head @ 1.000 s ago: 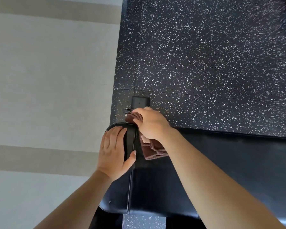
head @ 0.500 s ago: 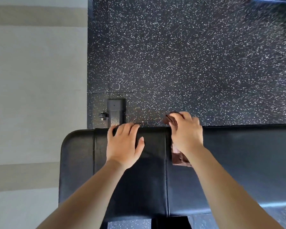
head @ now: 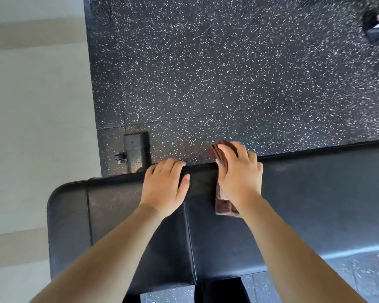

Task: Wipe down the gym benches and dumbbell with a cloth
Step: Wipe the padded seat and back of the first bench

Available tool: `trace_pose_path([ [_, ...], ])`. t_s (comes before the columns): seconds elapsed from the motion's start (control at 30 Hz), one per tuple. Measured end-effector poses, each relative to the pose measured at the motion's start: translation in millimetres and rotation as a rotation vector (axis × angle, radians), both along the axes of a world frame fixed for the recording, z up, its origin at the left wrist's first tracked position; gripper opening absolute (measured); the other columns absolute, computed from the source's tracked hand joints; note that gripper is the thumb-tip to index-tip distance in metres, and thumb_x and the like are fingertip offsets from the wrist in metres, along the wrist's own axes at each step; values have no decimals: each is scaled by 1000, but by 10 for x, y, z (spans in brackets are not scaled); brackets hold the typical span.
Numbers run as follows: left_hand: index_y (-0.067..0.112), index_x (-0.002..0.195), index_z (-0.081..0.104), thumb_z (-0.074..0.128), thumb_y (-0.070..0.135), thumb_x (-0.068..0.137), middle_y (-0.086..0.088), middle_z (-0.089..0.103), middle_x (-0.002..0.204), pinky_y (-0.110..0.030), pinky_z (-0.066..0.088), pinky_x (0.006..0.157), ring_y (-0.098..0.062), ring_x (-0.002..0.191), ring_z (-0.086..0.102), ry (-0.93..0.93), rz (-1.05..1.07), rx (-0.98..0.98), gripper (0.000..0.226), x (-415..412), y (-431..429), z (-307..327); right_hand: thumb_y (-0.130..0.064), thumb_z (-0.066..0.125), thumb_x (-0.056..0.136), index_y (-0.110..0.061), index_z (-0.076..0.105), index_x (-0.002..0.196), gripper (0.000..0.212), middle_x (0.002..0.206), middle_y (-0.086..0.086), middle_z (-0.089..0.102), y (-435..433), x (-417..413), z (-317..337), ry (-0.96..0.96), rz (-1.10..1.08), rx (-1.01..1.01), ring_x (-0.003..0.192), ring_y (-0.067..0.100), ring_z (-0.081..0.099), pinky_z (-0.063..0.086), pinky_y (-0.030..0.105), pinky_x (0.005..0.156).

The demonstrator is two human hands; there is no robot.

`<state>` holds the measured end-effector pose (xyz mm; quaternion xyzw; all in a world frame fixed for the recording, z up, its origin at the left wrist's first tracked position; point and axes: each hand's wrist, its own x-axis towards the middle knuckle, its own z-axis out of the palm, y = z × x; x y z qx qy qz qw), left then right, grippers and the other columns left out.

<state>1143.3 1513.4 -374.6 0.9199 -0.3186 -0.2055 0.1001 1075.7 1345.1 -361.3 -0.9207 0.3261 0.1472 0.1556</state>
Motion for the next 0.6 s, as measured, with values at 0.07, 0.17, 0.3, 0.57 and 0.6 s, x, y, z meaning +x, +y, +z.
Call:
trace_pose_path([
  [0.07, 21, 109, 60, 23, 43, 90, 4, 62, 107, -39, 37, 88, -22, 98, 57, 13, 59, 29, 47, -57, -243, -35, -36, 44, 94, -32, 43, 132, 39, 138, -1, 41, -111, 137, -20, 86, -13, -7, 115, 32, 42, 34, 43, 94],
  [0.17, 24, 103, 61, 24, 43, 88, 5, 63, 102, -37, 39, 82, -23, 94, 57, -27, 104, 51, 44, -86, -284, -113, -34, 45, 94, -32, 43, 131, 37, 136, 0, 41, -110, 214, -41, 123, 53, -3, 117, 32, 40, 33, 45, 96],
  [0.3, 23, 104, 63, 27, 41, 88, 4, 63, 102, -38, 41, 82, -24, 93, 57, -25, 88, 40, 43, -75, -287, -75, -29, 48, 93, -33, 44, 132, 39, 142, -5, 37, -120, -110, 5, -19, 50, 43, 121, 29, 37, 35, 44, 94],
  [0.57, 24, 99, 65, 34, 37, 85, 6, 64, 95, -36, 44, 75, -24, 85, 59, -62, 110, 61, 36, -70, -319, -69, -32, 44, 95, -31, 43, 131, 36, 135, 0, 42, -647, 11, 7, 139, 5, 35, 111, 31, 42, 37, 42, 90],
  [0.6, 24, 99, 65, 34, 37, 85, 6, 64, 95, -35, 44, 75, -24, 85, 59, -54, 109, 71, 35, -76, -320, -66, -32, 43, 95, -31, 42, 130, 35, 134, 0, 41, -549, 71, 35, 137, 69, 79, 111, 31, 42, 37, 41, 89],
])
